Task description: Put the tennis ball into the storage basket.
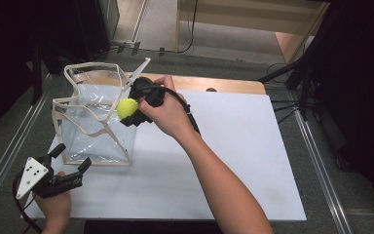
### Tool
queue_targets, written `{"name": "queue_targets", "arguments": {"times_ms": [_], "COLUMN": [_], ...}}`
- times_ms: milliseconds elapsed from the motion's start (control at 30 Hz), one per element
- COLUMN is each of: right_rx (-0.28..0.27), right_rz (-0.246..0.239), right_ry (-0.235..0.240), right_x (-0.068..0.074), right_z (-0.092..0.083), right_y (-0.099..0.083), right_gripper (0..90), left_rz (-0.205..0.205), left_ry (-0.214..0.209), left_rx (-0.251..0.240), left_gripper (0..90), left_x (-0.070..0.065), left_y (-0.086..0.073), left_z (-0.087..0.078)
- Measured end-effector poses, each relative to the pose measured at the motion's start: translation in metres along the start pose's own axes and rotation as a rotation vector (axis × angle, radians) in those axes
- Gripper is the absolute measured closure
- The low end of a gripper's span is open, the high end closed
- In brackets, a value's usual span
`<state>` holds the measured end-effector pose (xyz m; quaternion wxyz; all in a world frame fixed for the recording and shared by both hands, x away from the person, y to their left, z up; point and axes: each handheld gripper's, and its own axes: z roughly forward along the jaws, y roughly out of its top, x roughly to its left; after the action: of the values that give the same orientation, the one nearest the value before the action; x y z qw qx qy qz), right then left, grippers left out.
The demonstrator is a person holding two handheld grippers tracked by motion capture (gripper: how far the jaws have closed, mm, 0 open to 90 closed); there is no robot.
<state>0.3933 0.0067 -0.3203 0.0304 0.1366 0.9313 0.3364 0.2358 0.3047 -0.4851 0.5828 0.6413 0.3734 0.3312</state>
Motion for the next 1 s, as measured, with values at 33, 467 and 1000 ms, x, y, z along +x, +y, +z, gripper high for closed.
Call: {"name": "queue_targets", "arguments": {"times_ms": [33,467,1000], "right_rx": [-0.005,-0.017,-0.028], "right_rz": [-0.006,-0.012,-0.02], "right_ry": [0.002,-0.006,-0.008], "right_x": [-0.001,-0.008,-0.012], "right_z": [-0.002,-0.014,-0.013], "right_y": [0.003,0.02,0.044], "right_gripper": [23.3,23.3,23.3], "left_rz": [0.001,0.0,-0.001], "left_ry": [0.0,0.0,-0.002], "left_rx": [0.001,-0.002,-0.001], "left_gripper": [5.4,5.3,5.3], "left_x": [0.0,0.0,0.0], "left_y": [0.0,0.0,0.0], "left_z": [0.0,0.0,0.0]}}
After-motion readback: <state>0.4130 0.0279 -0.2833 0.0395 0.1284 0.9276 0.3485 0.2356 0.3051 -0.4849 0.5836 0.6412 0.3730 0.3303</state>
